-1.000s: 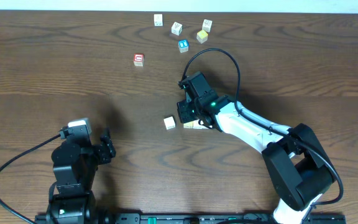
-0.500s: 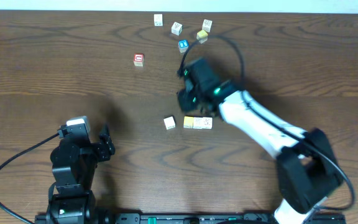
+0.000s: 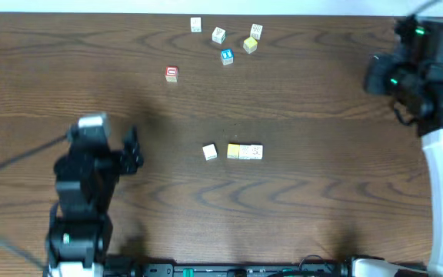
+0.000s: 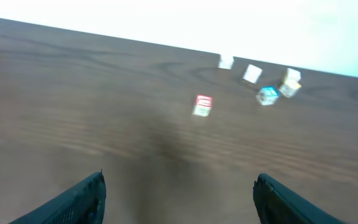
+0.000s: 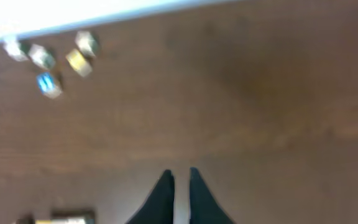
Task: Lift 4 blocks
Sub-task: 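Lift the right gripper and retract it to the right side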
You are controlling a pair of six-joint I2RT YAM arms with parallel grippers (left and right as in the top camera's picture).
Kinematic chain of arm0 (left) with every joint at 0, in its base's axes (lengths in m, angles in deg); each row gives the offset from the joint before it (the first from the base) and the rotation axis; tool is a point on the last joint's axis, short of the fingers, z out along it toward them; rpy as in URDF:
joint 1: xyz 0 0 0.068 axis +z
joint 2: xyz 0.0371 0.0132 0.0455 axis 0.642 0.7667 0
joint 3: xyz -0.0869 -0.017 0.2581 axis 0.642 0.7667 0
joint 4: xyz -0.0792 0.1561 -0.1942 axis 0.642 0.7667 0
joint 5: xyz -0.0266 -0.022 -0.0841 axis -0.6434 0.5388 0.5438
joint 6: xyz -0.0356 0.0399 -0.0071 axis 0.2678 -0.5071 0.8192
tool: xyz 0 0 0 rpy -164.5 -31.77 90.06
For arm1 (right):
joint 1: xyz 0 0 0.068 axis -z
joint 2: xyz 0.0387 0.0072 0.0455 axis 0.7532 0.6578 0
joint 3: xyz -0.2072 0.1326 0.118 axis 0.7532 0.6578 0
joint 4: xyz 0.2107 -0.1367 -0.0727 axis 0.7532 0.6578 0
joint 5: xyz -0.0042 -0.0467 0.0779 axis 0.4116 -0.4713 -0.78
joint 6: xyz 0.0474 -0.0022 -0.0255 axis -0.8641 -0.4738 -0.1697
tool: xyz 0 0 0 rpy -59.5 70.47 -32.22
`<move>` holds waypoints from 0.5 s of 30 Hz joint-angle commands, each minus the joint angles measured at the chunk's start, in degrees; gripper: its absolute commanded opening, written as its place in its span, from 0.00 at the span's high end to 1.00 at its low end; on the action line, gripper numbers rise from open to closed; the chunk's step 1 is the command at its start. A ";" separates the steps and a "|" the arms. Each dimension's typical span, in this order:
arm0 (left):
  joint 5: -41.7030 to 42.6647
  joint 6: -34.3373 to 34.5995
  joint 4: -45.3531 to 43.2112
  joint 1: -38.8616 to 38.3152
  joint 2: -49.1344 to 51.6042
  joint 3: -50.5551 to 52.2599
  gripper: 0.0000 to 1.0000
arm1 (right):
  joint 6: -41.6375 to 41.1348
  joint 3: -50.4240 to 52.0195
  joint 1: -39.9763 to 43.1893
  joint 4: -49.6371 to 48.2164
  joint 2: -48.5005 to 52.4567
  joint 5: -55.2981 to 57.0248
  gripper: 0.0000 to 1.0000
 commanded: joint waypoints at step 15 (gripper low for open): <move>2.64 7.65 1.64 -14.64 28.46 -10.69 0.49 | 4.74 7.76 0.50 5.35 1.03 -13.22 0.76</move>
